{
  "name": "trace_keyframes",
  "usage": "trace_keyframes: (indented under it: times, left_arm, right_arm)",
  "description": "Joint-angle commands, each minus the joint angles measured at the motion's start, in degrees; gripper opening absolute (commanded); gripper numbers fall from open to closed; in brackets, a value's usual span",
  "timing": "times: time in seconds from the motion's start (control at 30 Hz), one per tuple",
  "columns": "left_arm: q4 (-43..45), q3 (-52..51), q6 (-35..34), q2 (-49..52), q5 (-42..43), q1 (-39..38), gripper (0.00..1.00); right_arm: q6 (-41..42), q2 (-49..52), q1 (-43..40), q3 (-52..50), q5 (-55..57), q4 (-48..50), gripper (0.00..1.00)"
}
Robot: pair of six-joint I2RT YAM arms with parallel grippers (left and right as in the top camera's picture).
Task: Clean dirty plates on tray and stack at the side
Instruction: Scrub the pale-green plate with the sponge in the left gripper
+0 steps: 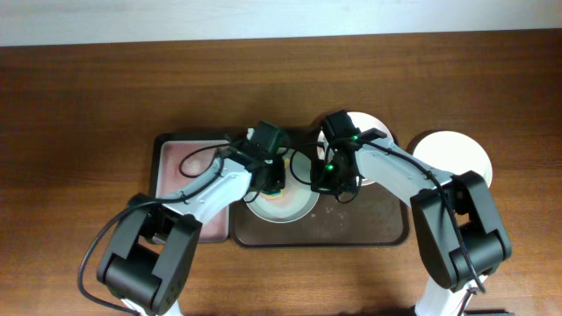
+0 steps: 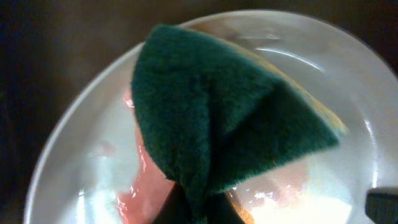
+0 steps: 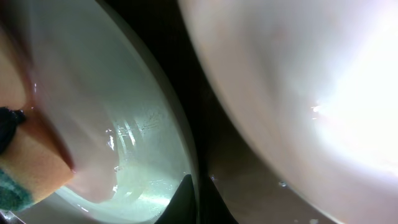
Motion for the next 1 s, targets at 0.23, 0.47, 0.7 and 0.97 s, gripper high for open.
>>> trace_keyframes:
  times: [0.23,0.47,0.7,0.97]
  left_arm:
    - [-9.31,-0.44,0.44,2.12,21.22,-1.55,0.00]
    - [-3.82,-0.44,1.49,2.12,16.59,-1.79,0.00]
    - [-2.75,-0.44,-3.10,2.12,0.09,2.84,0.00]
    - [-13.38,-0.07,-2.43,1.73,0.90,7.21,0.00]
  right_arm:
    - [-0.68,0.48,0.24,-0.07,0.57,-0.87,0.04]
    - [-0.66,0.48,0.24,-0.07,0.59,-0.87,0.04]
    - [-0.68,0.48,0.24,-0.07,0.59,-1.09,0.04]
    - [-0.66,0.48,0.24,-0.07,0.83,-2.16,0.04]
